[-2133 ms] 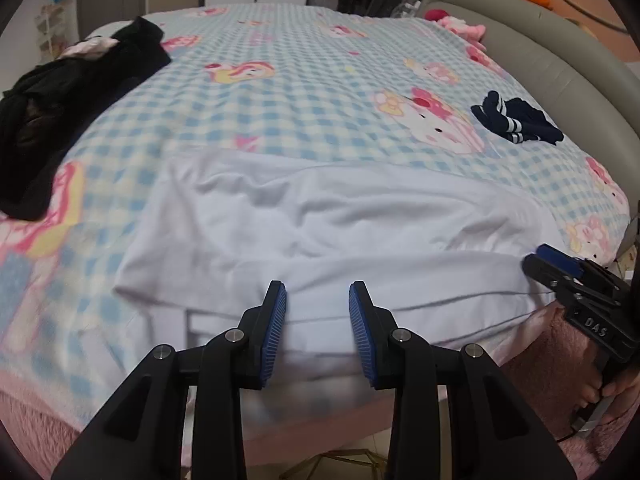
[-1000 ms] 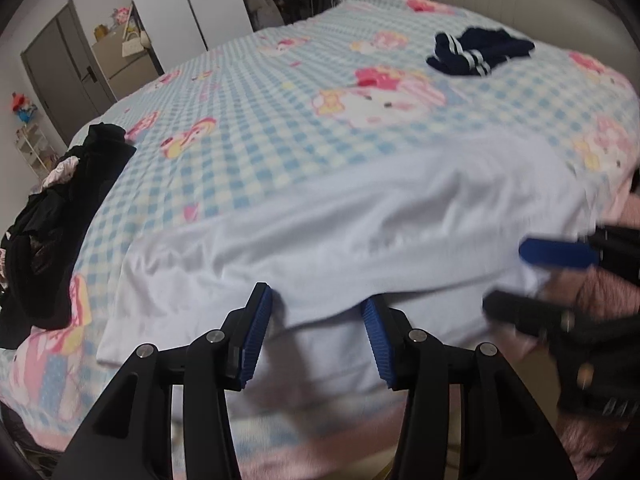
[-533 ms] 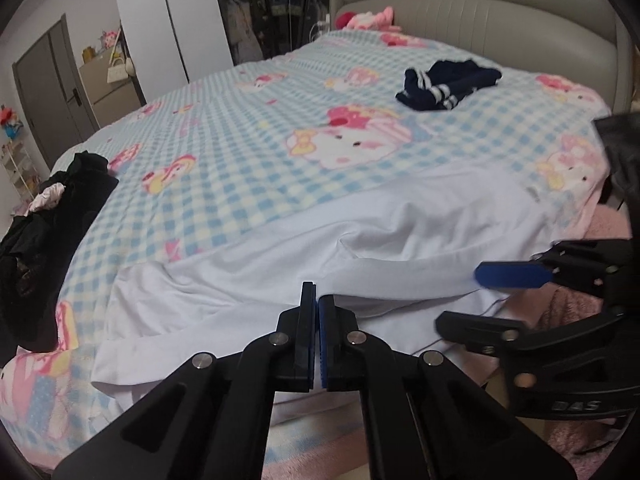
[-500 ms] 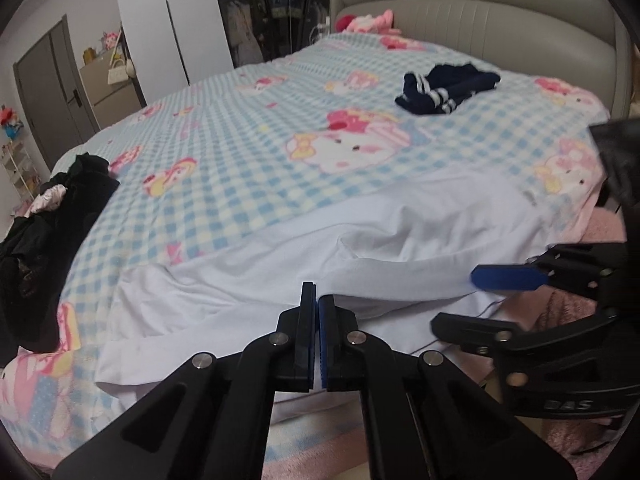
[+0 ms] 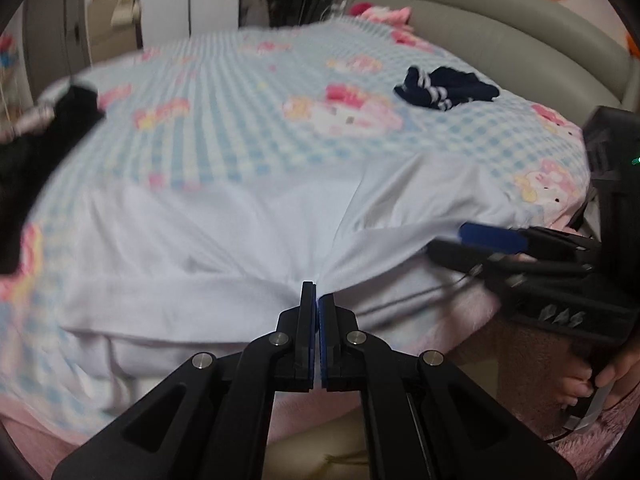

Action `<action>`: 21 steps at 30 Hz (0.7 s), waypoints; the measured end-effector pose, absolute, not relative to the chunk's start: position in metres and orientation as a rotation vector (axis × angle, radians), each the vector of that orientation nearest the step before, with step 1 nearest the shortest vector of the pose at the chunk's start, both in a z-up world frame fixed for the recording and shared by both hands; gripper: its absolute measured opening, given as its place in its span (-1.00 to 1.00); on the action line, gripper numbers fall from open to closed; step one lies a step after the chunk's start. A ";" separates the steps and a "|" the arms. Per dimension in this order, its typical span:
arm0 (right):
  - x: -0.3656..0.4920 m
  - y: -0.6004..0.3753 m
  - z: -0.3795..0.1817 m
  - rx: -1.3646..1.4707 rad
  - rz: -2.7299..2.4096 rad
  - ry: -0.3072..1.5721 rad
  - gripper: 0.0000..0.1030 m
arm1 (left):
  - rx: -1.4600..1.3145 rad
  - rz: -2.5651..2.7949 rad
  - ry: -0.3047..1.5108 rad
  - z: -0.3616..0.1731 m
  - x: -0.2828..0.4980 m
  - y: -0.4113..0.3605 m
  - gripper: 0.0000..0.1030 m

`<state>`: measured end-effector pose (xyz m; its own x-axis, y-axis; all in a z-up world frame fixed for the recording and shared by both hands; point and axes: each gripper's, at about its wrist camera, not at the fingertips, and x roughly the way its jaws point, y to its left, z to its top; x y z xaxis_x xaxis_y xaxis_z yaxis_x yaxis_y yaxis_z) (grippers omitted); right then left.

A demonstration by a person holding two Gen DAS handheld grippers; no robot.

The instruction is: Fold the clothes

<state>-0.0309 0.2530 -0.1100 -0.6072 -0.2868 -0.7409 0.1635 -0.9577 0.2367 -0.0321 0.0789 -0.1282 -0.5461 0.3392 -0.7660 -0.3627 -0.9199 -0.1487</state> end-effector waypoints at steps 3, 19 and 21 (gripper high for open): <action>-0.032 0.255 -0.104 1.220 -2.607 -0.229 0.09 | -1.228 2.439 -0.002 -0.135 -0.033 0.077 -0.98; -0.051 0.240 -0.120 1.301 -2.601 -0.055 0.17 | -1.121 2.266 -0.461 -0.119 -0.029 0.020 -0.85; -0.046 0.240 -0.119 1.295 -2.613 -0.026 0.17 | -1.034 2.293 -0.580 -0.108 -0.030 0.001 -0.71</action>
